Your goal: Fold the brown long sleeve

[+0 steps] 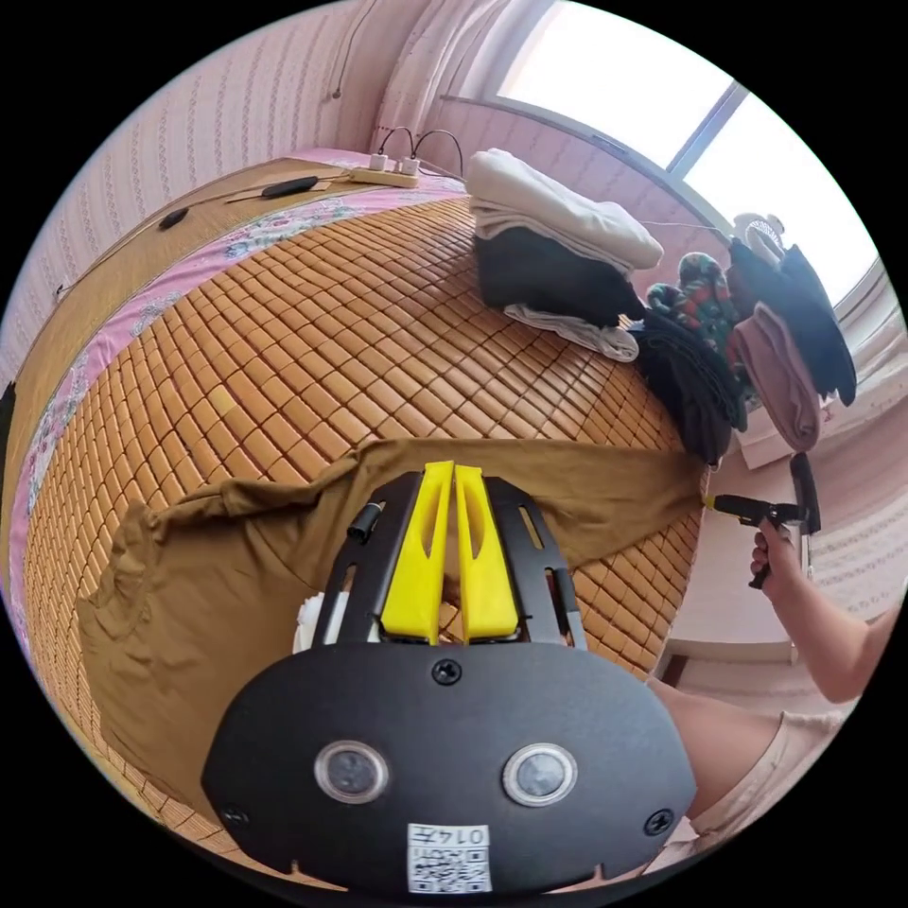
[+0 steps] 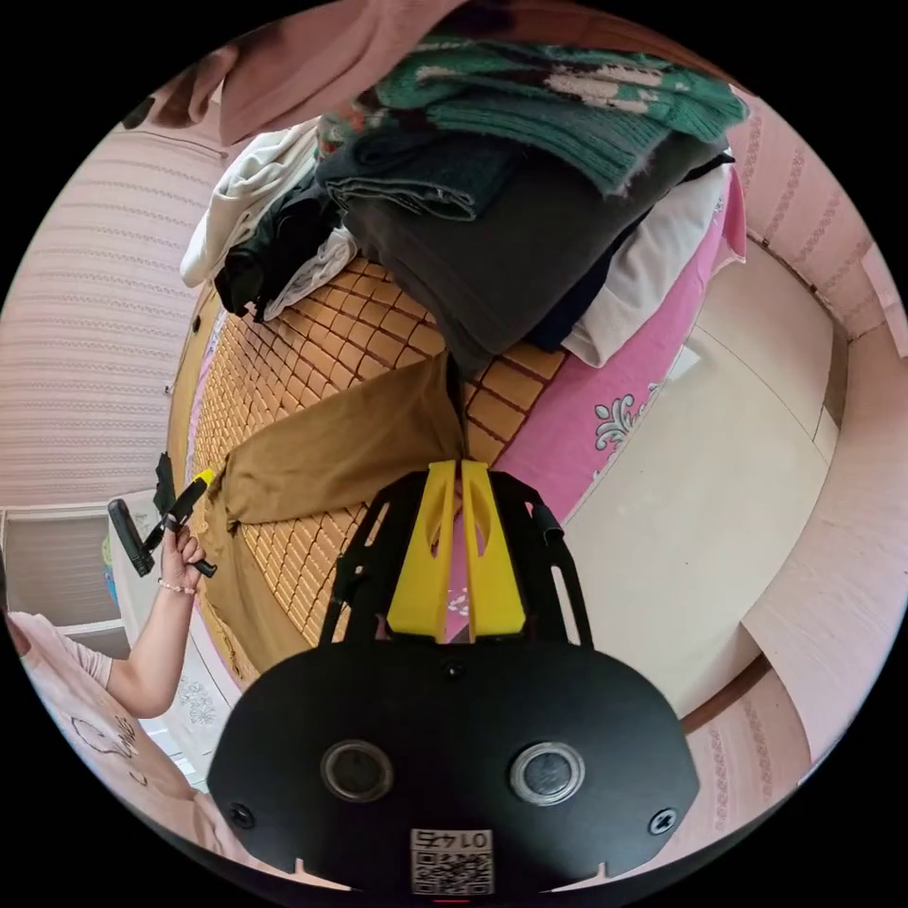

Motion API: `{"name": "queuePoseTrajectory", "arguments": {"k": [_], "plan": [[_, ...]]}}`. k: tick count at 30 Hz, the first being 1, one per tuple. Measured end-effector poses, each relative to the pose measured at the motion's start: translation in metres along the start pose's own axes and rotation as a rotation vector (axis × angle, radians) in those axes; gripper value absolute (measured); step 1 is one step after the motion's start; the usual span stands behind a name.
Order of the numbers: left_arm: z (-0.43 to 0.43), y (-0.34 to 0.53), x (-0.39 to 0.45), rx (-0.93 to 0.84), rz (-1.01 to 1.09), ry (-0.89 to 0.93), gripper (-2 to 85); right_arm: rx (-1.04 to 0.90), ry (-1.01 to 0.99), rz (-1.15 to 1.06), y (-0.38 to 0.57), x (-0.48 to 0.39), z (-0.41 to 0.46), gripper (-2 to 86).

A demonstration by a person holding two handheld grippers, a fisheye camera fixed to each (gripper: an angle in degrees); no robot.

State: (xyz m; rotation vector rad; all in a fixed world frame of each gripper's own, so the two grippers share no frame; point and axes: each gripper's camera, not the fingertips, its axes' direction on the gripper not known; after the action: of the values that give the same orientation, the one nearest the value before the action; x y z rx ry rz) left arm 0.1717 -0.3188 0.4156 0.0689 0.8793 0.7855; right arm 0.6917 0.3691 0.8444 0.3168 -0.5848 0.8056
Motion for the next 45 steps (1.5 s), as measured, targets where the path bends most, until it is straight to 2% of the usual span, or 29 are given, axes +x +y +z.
{"name": "queuePoseTrajectory", "arguments": {"k": [5, 9, 13, 15, 19, 23, 27, 31, 34, 40, 42, 45], "plan": [[0.011, 0.024, 0.048, -0.115, 0.060, 0.130, -1.0, -0.009, 0.161, -0.093, 0.001, -0.044, -0.014, 0.7], [0.011, 0.038, 0.080, -0.162, 0.113, 0.124, -0.9, 0.052, 0.307, -0.257, 0.005, -0.119, -0.024, 0.0], [0.011, 0.047, 0.091, -0.209, 0.120, 0.068, -0.8, 0.141, 0.288, -0.270, -0.020, -0.156, -0.013, -0.3], [0.004, 0.050, 0.092, -0.203, 0.121, 0.077, -0.8, 0.099, 0.370, -0.242, -0.039, -0.164, 0.015, -0.4], [-0.009, 0.051, 0.096, -0.195, 0.121, 0.099, -0.8, 0.097, 0.461, -0.334, -0.045, -0.196, 0.020, -0.5], [-0.025, 0.052, 0.100, -0.178, 0.096, 0.102, -0.7, 0.057, 0.645, -0.399, -0.048, -0.243, 0.026, -0.4], [-0.080, 0.069, 0.091, -0.082, -0.003, 0.131, -0.7, 0.071, 0.726, -0.539, -0.032, -0.308, 0.003, -0.4], [-0.146, 0.117, 0.055, -0.014, -0.204, 0.096, -0.7, -0.026, 0.538, -0.685, -0.024, -0.379, 0.000, -0.2], [-0.199, 0.170, 0.016, 0.016, -0.394, -0.003, -0.7, -0.138, 0.283, -0.866, -0.025, -0.461, 0.020, 0.1], [-0.303, 0.297, -0.052, 0.095, -0.786, -0.262, -0.8, -0.261, -0.002, -1.359, 0.005, -0.689, 0.093, 2.8], [-0.323, 0.328, -0.062, 0.128, -0.866, -0.290, -0.9, -0.360, -0.130, -1.516, 0.037, -0.786, 0.125, 4.5], [-0.339, 0.360, -0.068, 0.174, -0.933, -0.297, -0.8, -0.534, -0.169, -1.690, 0.095, -0.895, 0.172, 6.3]]}}
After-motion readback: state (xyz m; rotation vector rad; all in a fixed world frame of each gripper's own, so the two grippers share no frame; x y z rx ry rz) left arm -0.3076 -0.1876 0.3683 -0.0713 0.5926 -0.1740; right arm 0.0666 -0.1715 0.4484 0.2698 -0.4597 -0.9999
